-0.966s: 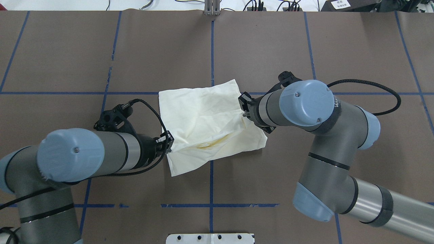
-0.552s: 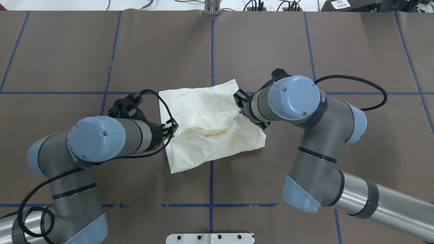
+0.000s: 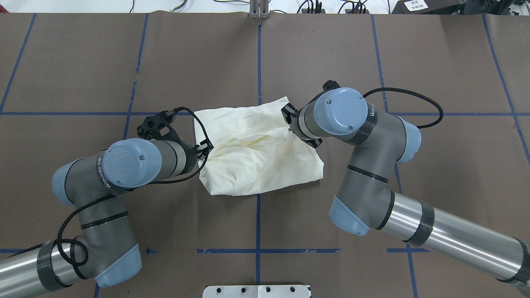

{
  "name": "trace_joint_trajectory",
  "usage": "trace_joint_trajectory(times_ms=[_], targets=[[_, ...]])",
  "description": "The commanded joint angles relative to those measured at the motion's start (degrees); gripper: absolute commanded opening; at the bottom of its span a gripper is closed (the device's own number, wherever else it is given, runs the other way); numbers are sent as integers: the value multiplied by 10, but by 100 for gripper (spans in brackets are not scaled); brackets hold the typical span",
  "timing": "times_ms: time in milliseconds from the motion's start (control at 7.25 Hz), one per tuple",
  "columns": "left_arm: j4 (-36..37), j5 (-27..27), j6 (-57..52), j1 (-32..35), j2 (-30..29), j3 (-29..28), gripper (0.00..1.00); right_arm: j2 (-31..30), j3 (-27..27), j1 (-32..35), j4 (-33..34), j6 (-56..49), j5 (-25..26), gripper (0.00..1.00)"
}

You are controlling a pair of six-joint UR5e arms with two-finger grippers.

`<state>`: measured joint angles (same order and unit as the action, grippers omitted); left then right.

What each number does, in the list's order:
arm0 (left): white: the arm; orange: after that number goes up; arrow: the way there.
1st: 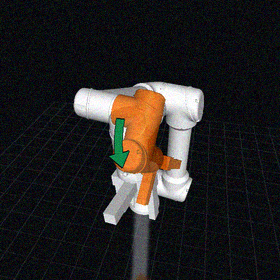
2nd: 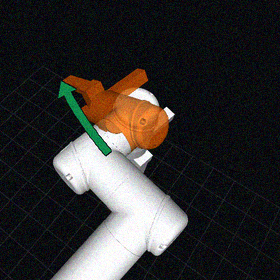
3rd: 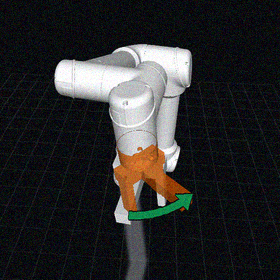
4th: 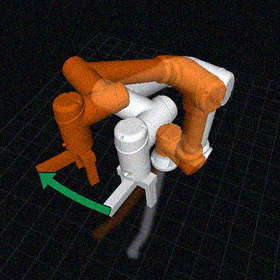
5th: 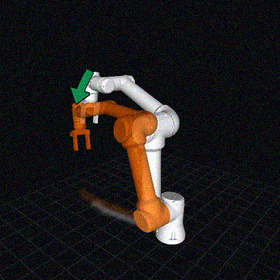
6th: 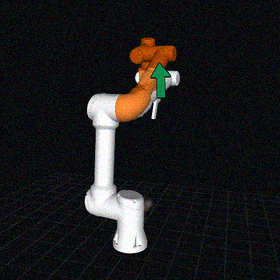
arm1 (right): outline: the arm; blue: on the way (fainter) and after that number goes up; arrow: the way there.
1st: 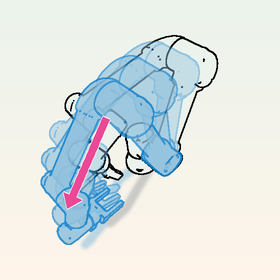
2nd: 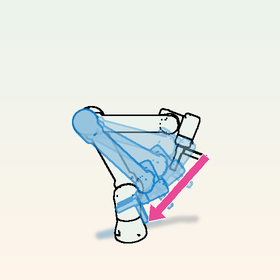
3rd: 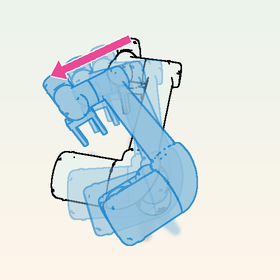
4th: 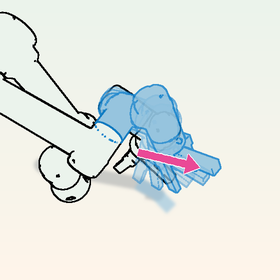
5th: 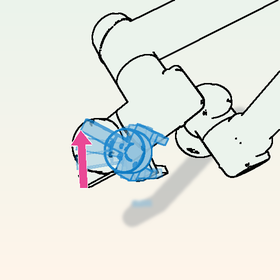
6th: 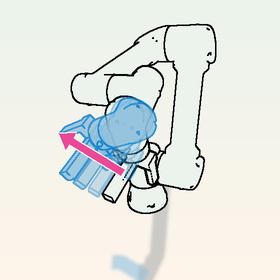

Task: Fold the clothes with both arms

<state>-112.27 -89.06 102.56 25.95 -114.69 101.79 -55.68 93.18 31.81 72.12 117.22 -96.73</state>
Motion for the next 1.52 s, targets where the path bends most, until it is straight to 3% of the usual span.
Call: trace_joint_trajectory(times_ms=[0, 414, 828, 1380], targets=[[-52, 0, -5, 15, -1, -43, 0, 38, -66, 6, -15, -1, -1, 0], [-79, 0, -37, 58, -20, -70, 0, 74, -126, 29, -15, -22, -16, 0], [-124, 0, -57, 85, -44, -133, 0, 96, -167, 56, -51, -51, -41, 0], [-124, 0, -66, 89, -43, -143, 0, 157, -257, 70, -94, -52, -41, 0]])
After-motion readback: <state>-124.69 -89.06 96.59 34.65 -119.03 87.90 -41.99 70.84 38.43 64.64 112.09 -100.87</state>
